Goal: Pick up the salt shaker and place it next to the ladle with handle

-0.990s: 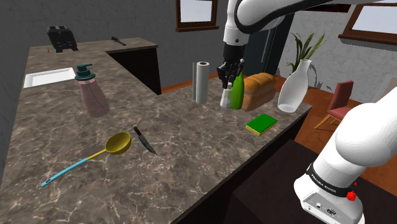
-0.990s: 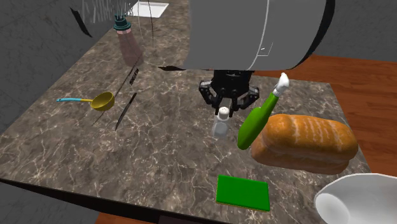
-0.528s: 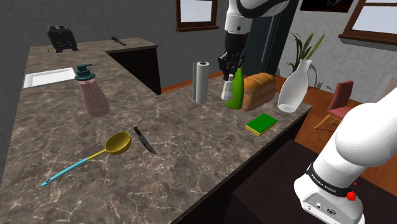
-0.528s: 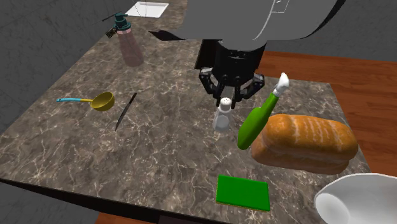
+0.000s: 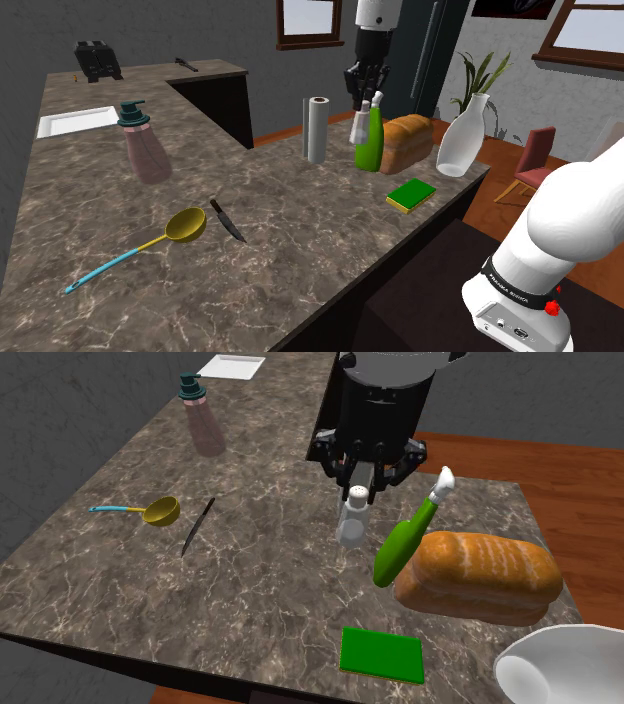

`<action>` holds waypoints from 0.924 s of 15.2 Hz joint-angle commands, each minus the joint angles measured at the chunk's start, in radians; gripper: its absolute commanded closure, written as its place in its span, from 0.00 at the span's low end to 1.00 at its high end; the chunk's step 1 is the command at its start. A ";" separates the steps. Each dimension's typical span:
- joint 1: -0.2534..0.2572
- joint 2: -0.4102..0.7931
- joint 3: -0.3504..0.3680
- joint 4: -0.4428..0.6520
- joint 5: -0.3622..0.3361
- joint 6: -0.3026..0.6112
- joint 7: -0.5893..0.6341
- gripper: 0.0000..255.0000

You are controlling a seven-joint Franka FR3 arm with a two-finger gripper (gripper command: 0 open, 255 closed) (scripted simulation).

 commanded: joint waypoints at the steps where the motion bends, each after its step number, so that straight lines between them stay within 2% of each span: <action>1: -0.001 0.001 -0.001 0.027 -0.001 -0.026 0.000 1.00; 7: -0.002 0.011 -0.002 0.106 -0.003 -0.095 0.002 1.00; 14: 0.055 0.082 0.119 0.180 0.020 -0.093 0.176 1.00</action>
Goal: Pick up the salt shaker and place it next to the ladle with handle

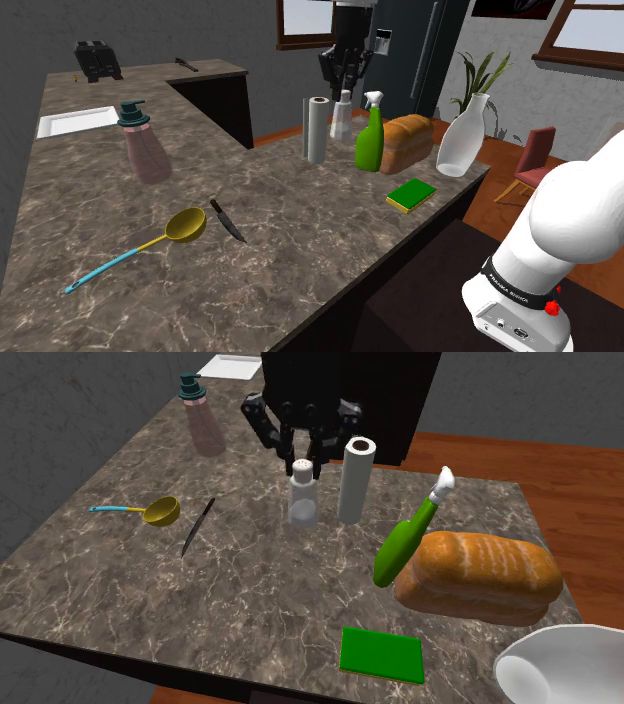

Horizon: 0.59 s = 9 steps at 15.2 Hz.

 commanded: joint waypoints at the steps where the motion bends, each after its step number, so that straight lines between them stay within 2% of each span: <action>1: 0.014 0.029 0.032 0.028 0.002 0.003 0.048 1.00; 9: 0.081 0.186 0.168 0.194 -0.026 -0.005 0.260 1.00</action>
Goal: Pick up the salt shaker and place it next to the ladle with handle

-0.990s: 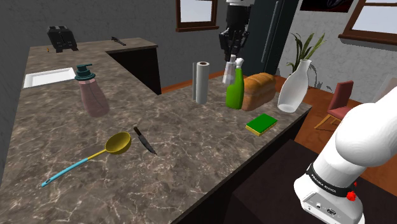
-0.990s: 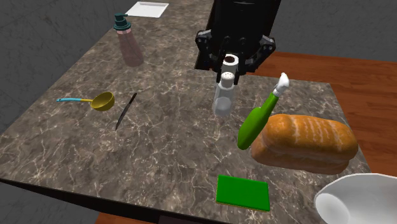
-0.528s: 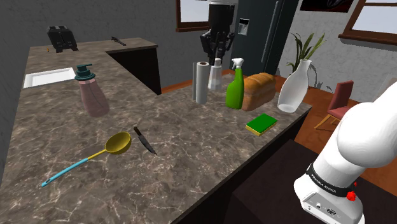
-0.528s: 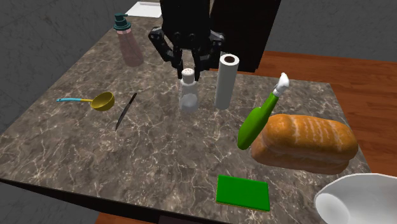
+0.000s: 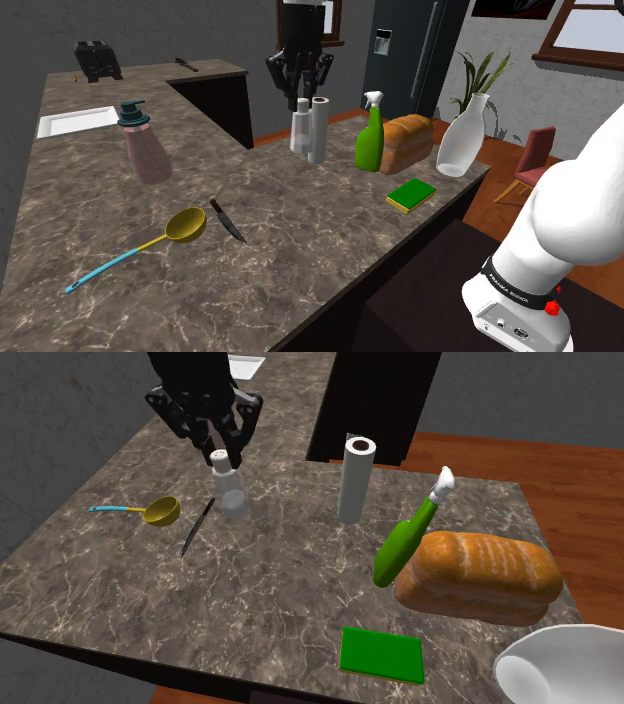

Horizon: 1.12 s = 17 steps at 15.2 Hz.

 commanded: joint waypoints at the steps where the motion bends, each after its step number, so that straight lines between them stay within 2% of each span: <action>1: 0.020 0.040 0.033 0.042 -0.012 -0.003 0.057 1.00; 6: 0.083 0.186 0.107 0.201 -0.077 -0.030 0.198 1.00; 10: 0.159 0.330 0.152 0.368 -0.153 -0.073 0.308 1.00; 14: 0.271 0.503 0.174 0.591 -0.246 -0.148 0.405 1.00; 17: 0.396 0.667 0.168 0.839 -0.327 -0.242 0.456 1.00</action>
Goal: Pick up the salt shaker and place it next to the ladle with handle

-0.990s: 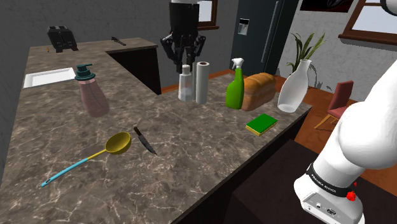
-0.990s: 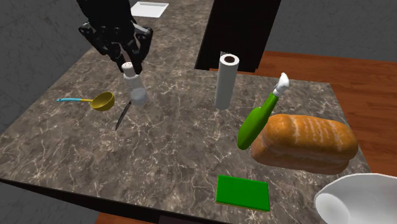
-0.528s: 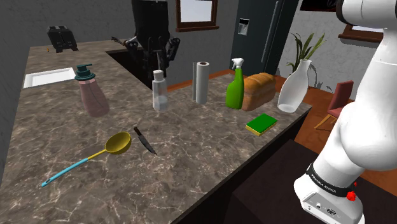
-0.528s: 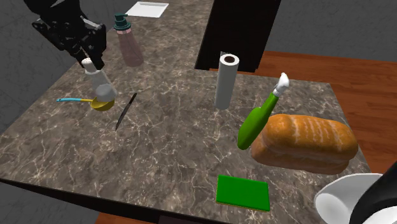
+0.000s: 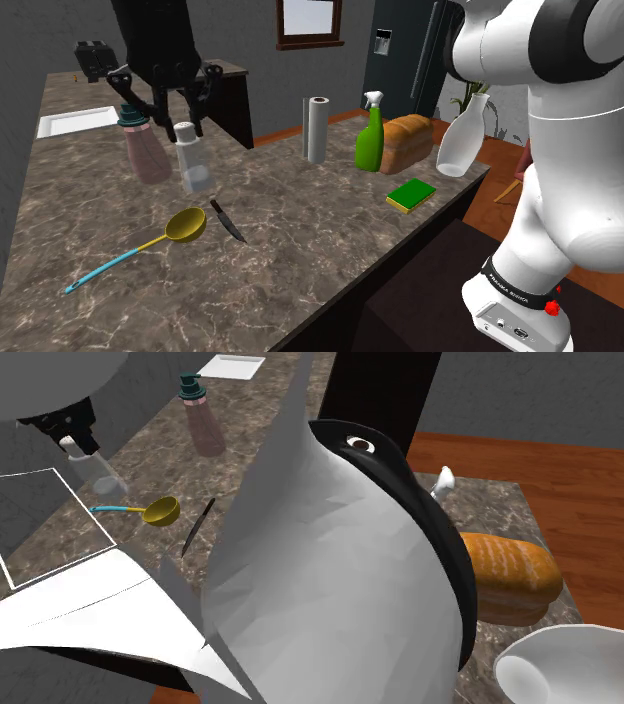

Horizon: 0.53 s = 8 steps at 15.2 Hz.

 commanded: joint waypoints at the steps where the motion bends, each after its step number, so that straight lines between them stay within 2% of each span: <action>1: 0.119 0.155 -0.014 0.252 -0.072 -0.100 0.028 1.00; 8: 0.041 0.064 -0.003 -0.007 -0.028 0.062 0.041 1.00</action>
